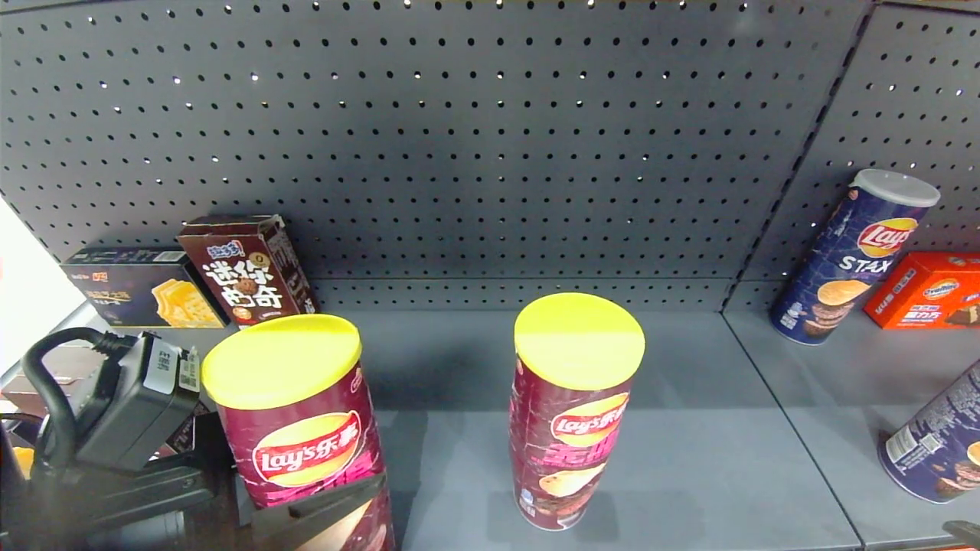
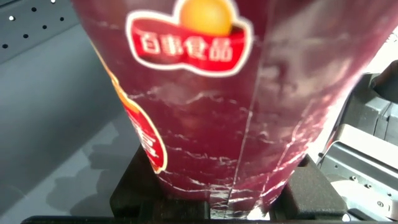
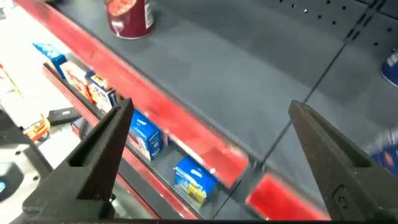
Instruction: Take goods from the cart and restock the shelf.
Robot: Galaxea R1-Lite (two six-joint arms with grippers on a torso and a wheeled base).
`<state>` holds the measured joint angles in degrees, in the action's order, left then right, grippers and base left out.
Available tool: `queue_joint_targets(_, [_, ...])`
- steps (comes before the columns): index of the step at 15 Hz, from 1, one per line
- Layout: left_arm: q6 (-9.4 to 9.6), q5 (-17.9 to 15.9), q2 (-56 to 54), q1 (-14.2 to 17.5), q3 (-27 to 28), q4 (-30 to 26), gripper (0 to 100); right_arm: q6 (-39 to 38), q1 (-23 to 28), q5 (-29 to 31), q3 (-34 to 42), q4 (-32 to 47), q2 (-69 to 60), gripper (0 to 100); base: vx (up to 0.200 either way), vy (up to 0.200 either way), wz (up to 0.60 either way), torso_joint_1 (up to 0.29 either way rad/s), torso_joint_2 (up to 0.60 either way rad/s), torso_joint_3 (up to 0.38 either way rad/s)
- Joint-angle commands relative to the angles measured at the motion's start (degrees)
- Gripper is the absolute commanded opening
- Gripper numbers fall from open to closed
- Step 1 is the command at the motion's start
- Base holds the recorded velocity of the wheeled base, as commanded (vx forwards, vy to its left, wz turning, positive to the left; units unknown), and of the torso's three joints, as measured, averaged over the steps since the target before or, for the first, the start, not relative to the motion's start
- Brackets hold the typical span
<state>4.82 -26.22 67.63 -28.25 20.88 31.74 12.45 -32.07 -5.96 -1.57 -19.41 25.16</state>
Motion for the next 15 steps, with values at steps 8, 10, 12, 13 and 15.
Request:
queue_joint_targets(8, [0.02,0.03,-0.05,-0.32,-0.05,0.07,0,-2.51,-0.53,-1.86,-1.24,22.4,-25.16,100,0.0,0.0,0.0,0.0,0.0,0.0])
queue_joint_targets(10, [0.02,0.03,-0.84,-0.41,-1.46,0.07,0,-2.34,-1.32,-2.12,-1.24,22.4,-25.16,100,0.0,0.0,0.0,0.0,0.0,0.0])
queue_joint_targets(12, [0.02,0.12,-1.63,-0.41,-2.43,0.07,0,1.26,-1.32,-2.39,-1.24,22.4,-25.16,100,0.0,0.0,0.0,0.0,0.0,0.0])
queue_joint_targets(13, [0.02,0.12,-2.15,-0.32,-2.6,0.07,0,1.62,-1.24,-2.74,-1.24,22.4,-25.16,100,0.0,0.0,0.0,0.0,0.0,0.0])
queue_joint_targets(15, [0.02,0.29,-3.82,-0.32,-3.13,-0.02,0,0.12,-1.24,-2.39,-1.24,22.4,-25.16,100,0.0,0.0,0.0,0.0,0.0,0.0])
